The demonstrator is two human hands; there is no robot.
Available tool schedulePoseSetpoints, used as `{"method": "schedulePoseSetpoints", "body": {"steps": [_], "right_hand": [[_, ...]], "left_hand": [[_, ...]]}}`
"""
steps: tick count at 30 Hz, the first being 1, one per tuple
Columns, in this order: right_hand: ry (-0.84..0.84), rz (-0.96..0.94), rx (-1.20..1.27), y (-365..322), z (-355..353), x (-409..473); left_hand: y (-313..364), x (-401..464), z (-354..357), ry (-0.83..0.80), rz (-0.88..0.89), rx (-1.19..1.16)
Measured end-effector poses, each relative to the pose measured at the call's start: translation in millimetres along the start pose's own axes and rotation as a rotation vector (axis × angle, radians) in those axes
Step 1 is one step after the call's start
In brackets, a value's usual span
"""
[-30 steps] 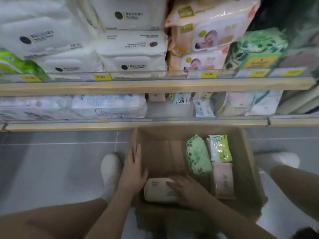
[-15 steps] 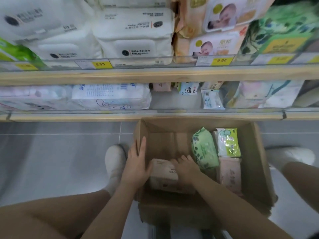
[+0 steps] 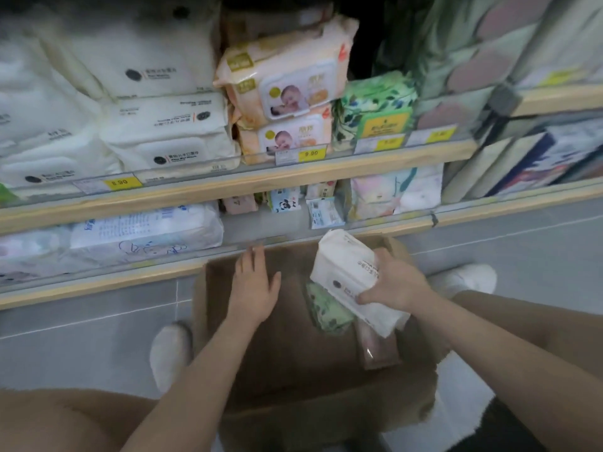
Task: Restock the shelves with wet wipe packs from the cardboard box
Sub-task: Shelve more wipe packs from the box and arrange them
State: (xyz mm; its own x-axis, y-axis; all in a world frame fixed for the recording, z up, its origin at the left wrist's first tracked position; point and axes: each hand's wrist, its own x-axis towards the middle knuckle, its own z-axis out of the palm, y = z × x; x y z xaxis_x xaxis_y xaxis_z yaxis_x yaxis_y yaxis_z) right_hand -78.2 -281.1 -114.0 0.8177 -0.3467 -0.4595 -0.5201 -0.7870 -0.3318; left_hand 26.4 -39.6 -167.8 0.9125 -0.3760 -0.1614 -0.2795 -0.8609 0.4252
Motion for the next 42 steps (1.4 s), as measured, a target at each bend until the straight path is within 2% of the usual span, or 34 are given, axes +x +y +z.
{"method": "schedulePoseSetpoints", "body": {"steps": [6,10,14,19,22,25,28,34,39,42], "right_hand": [[0.165,0.221,0.382,56,-28,-4],[0.198,0.325,0.635,81,-36,8],[0.163,0.35,0.777,102,-34,16],[0.104,0.328,0.871,116,-36,20],[0.082,0.315,0.861,118,-36,22],[0.105,0.301,0.838,113,-35,18],[0.119,0.295,0.785,102,-41,9],[0.121,0.186,0.494,68,-55,-9],[0.176,-0.004,0.33,7,-83,-32],[0.211,-0.14,0.224,-41,-105,-40]], "left_hand": [[75,11,83,-0.301,-0.117,-0.084],[99,21,126,-0.424,-0.273,-0.096],[111,28,150,-0.411,-0.409,-0.114],[103,29,149,-0.379,-0.361,-0.097],[92,31,136,-0.392,-0.241,0.029],[83,29,114,-0.436,-0.24,0.091],[77,23,80,-0.41,-0.183,0.132],[62,6,-12,-0.262,0.022,0.157],[36,-10,-88,-0.126,0.072,0.169],[19,-20,-137,-0.021,0.033,0.168]]}}
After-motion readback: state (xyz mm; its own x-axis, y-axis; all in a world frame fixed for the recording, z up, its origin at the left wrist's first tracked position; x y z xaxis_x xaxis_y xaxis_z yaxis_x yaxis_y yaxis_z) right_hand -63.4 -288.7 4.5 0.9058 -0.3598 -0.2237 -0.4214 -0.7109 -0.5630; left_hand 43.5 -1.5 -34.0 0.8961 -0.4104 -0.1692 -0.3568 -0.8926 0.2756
